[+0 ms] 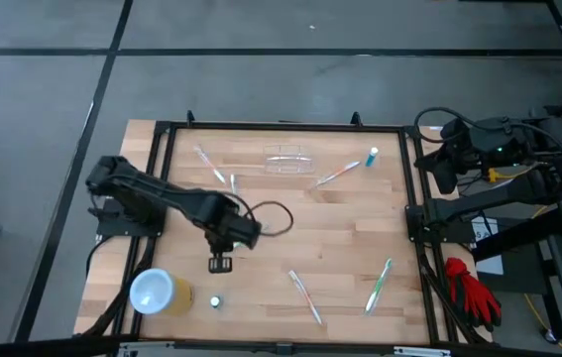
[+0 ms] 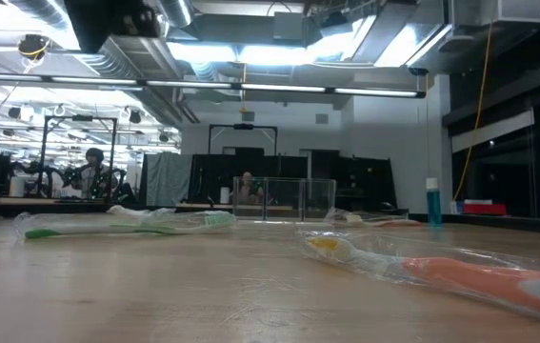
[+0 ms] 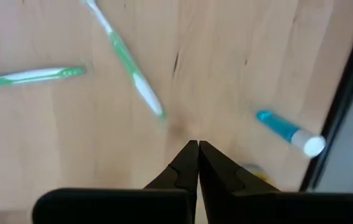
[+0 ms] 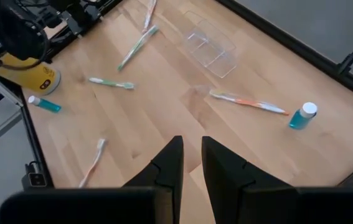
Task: Pick & Place toothbrushing station
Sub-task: Put the bottom blue mouthwash into the transparent organizer
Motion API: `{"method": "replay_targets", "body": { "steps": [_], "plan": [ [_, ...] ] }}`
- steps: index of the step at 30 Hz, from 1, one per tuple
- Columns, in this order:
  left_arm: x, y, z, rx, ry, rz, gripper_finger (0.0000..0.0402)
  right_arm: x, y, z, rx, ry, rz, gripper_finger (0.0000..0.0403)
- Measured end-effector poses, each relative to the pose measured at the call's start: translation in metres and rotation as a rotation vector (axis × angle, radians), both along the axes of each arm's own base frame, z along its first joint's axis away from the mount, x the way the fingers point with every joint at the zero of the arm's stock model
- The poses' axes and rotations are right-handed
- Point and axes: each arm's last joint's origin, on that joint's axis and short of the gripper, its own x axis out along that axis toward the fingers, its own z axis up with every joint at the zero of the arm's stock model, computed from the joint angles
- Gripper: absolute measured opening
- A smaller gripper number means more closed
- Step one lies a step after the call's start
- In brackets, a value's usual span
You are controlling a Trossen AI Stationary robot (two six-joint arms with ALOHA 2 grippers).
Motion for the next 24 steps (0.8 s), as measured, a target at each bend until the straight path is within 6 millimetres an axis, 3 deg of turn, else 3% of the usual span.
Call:
{"method": "replay_targets", "body": {
  "steps": [4,8,18,24],
  "plan": [
    [0.007,-0.012,0.004,-0.014,0.062,0.058,0.0006,0.000,0.001,0.000,0.028,0.001,0.025,0.0062],
    [0.006,-0.039,0.009,-0.194,0.033,0.109,0.0007,0.000,0.002,0.000,0.041,0.002,0.043,0.0062],
    [-0.017,-0.090,0.019,-0.331,0.099,0.354,0.0008,0.006,0.005,0.004,-0.019,-0.037,0.268,0.0061],
    [-0.026,-0.130,0.021,-0.395,-0.020,0.297,0.0008,0.006,0.007,0.004,0.006,-0.047,0.323,0.0061]
  ]
}}
